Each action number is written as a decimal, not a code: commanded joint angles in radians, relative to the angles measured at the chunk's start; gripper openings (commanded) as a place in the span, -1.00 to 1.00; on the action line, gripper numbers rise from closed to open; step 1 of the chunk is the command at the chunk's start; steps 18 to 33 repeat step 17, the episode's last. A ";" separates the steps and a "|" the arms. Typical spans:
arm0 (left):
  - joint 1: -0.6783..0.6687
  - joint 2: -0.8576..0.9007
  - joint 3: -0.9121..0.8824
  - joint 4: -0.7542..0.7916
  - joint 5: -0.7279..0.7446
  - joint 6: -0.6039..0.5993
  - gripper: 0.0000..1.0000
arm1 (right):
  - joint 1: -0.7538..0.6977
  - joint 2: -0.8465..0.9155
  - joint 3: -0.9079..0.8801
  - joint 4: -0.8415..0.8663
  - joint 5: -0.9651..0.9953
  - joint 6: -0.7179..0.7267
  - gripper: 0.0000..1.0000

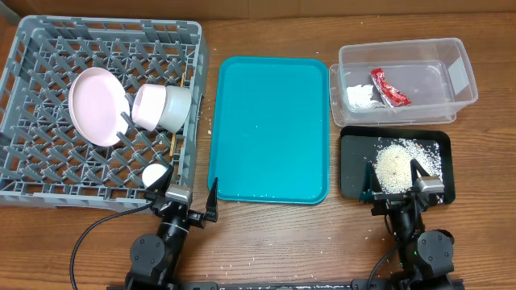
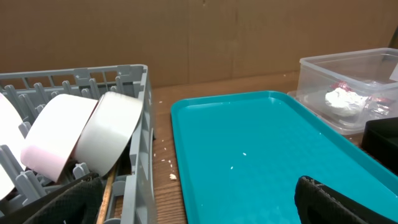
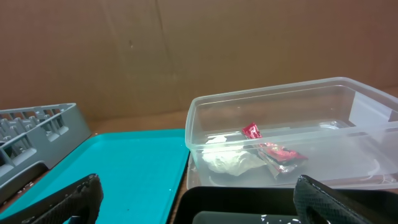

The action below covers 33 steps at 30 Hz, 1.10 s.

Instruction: Sort waste into correct bins and load items into the dishwasher

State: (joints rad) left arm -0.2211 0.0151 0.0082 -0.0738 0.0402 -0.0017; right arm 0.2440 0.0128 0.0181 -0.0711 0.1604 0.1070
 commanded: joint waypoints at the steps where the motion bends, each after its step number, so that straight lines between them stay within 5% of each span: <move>1: 0.005 -0.006 -0.003 -0.002 0.001 -0.013 0.99 | 0.002 -0.010 -0.010 0.006 -0.004 -0.003 1.00; 33: 0.006 -0.006 -0.003 -0.002 0.001 -0.013 1.00 | 0.002 -0.010 -0.010 0.006 -0.004 -0.003 1.00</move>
